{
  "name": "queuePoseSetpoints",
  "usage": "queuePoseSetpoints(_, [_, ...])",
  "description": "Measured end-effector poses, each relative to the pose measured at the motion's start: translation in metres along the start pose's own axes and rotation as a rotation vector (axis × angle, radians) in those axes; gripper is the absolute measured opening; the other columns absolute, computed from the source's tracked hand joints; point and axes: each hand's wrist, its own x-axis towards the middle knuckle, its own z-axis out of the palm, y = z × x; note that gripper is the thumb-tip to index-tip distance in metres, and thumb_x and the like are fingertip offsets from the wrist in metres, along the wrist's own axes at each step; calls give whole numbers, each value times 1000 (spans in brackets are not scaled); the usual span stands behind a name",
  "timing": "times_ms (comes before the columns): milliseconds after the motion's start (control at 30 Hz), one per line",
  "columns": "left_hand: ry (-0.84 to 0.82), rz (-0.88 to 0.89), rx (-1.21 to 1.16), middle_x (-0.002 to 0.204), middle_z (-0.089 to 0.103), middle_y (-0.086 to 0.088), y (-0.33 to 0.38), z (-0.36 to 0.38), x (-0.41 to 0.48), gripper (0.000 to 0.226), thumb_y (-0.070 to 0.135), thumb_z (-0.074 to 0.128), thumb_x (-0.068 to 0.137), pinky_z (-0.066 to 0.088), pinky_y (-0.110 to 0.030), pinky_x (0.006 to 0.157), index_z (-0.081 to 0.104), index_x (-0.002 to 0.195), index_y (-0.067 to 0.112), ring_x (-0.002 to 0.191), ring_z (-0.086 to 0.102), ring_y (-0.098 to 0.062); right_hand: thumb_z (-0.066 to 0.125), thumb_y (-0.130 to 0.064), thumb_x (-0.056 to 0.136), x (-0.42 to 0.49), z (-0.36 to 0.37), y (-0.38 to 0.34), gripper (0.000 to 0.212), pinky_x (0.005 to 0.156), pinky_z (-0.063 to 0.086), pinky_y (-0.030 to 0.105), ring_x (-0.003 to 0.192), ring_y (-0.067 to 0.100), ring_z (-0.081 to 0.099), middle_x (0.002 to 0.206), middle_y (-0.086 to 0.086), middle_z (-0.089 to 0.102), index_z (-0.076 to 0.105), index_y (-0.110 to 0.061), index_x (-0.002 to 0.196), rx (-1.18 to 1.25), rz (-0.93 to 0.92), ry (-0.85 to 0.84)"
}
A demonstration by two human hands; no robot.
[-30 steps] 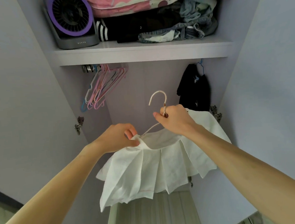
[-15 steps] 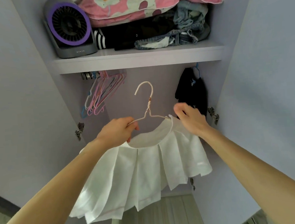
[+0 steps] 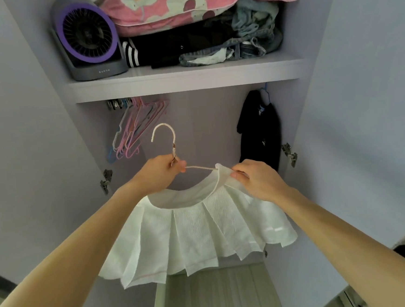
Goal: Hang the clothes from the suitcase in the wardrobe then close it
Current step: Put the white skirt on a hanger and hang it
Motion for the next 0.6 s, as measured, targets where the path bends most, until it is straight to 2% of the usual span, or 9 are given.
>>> queuePoseSetpoints(133, [5, 0, -31, 82, 58, 3, -3, 10, 5, 35, 40, 46, 104, 40, -32, 78, 72, 101, 18, 82, 55, -20, 48, -36, 100, -3, -5, 1, 25, 81, 51, 41, 91, 19, 58, 94, -5, 62, 67, -21, 101, -88, 44, -110])
queuePoseSetpoints(267, [18, 60, -27, 79, 59, -2, 5, 21, 19, 35, 42, 48, 103, 40, -31, 70, 69, 96, 15, 76, 54, -19, 55, -41, 94, -8, -7, -2, 18, 75, 53, 33, 80, 12, 63, 89, -9, 65, 64, -26, 97, 192, 143, -183])
queuePoseSetpoints(333, [56, 91, -27, 74, 56, -1, 10, 25, 31, 35, 42, 50, 102, 38, -29, 66, 64, 92, 11, 70, 50, -17, 52, -39, 98, -10, -6, 0, 25, 68, 46, 36, 68, 13, 56, 82, 0, 64, 60, -18, 90, 255, 182, -222])
queuePoseSetpoints(400, [110, 96, -49, 74, 55, 1, 17, 28, 48, 33, 40, 51, 101, 37, -27, 65, 60, 91, 10, 70, 49, -16, 47, -37, 101, -12, -6, 0, 33, 63, 37, 35, 62, 12, 44, 73, 3, 52, 51, -9, 83, 379, 244, -200])
queuePoseSetpoints(467, [142, 88, -49, 84, 58, 2, 25, 30, 67, 27, 40, 51, 101, 40, -28, 68, 61, 96, 15, 82, 54, -17, 42, -35, 102, -9, -9, 1, 35, 62, 33, 32, 61, 11, 40, 71, -1, 46, 42, -11, 76, 452, 317, -141])
queuePoseSetpoints(500, [141, 79, -19, 95, 61, -1, 29, 32, 77, 26, 41, 51, 101, 44, -30, 74, 61, 105, 17, 93, 56, -20, 39, -34, 103, -5, -13, 3, 35, 61, 33, 31, 60, 12, 42, 70, -3, 47, 41, -14, 74, 411, 333, -106])
queuePoseSetpoints(567, [134, 21, 134, 123, 57, -8, 38, 33, 99, 39, 44, 49, 100, 47, -43, 92, 53, 129, 19, 121, 49, -29, 32, -35, 104, 7, -22, 12, 33, 60, 35, 32, 65, 14, 50, 71, -5, 52, 42, -22, 75, 229, 353, -70])
queuePoseSetpoints(600, [149, -13, 225, 135, 49, -10, 43, 33, 110, 49, 44, 50, 98, 44, -48, 100, 44, 139, 17, 131, 40, -32, 29, -36, 103, 16, -28, 18, 32, 60, 37, 33, 68, 15, 54, 74, -4, 55, 42, -23, 77, 130, 365, -63])
